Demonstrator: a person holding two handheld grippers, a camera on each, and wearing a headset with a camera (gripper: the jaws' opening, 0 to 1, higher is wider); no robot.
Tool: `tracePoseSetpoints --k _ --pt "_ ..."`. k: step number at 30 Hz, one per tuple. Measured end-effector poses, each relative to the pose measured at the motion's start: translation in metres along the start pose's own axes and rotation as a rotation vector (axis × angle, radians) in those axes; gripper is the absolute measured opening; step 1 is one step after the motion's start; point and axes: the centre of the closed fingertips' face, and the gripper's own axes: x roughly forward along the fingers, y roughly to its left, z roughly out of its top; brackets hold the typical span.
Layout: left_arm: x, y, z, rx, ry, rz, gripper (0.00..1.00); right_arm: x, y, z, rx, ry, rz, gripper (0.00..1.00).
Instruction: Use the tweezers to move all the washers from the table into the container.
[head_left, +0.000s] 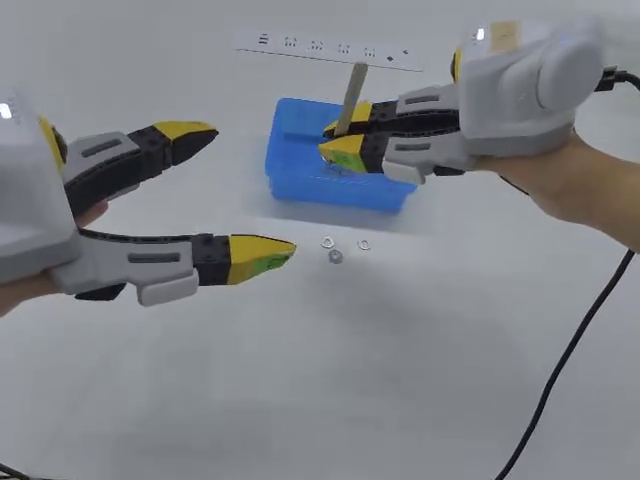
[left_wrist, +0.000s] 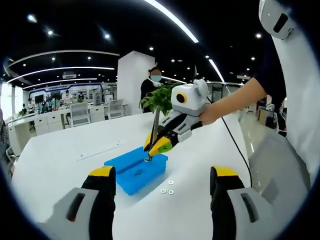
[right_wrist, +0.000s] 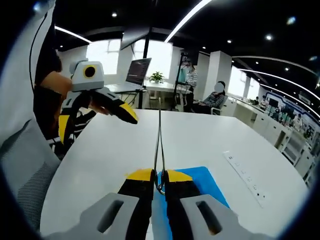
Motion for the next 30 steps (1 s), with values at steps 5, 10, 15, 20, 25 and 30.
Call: tracePoseSetpoints --k 5,10,15,20,25,30 --pt "-0.015 0.008 -0.006 -0.008 0.018 0.035 0.94 0.013 -0.031 -0.013 0.039 -0.004 -0.048 0.08" --pt "-0.022 0.007 -0.013 -0.022 0.044 0.048 1.00 0.021 -0.048 -0.033 0.067 0.031 -0.082 0.09" --pt "-0.021 0.006 -0.017 -0.034 0.054 0.058 1.00 0.028 -0.053 -0.057 0.082 0.078 -0.089 0.09" --pt "-0.024 0.006 -0.020 -0.025 0.081 0.060 1.00 0.035 -0.057 -0.075 0.089 0.100 -0.083 0.09" --pt "-0.033 0.010 -0.028 -0.043 0.108 0.092 1.00 0.039 -0.052 -0.074 0.109 0.079 -0.072 0.09" --pt "-0.034 0.003 -0.031 -0.046 0.124 0.087 1.00 0.041 -0.045 -0.079 0.100 0.093 -0.056 0.09"
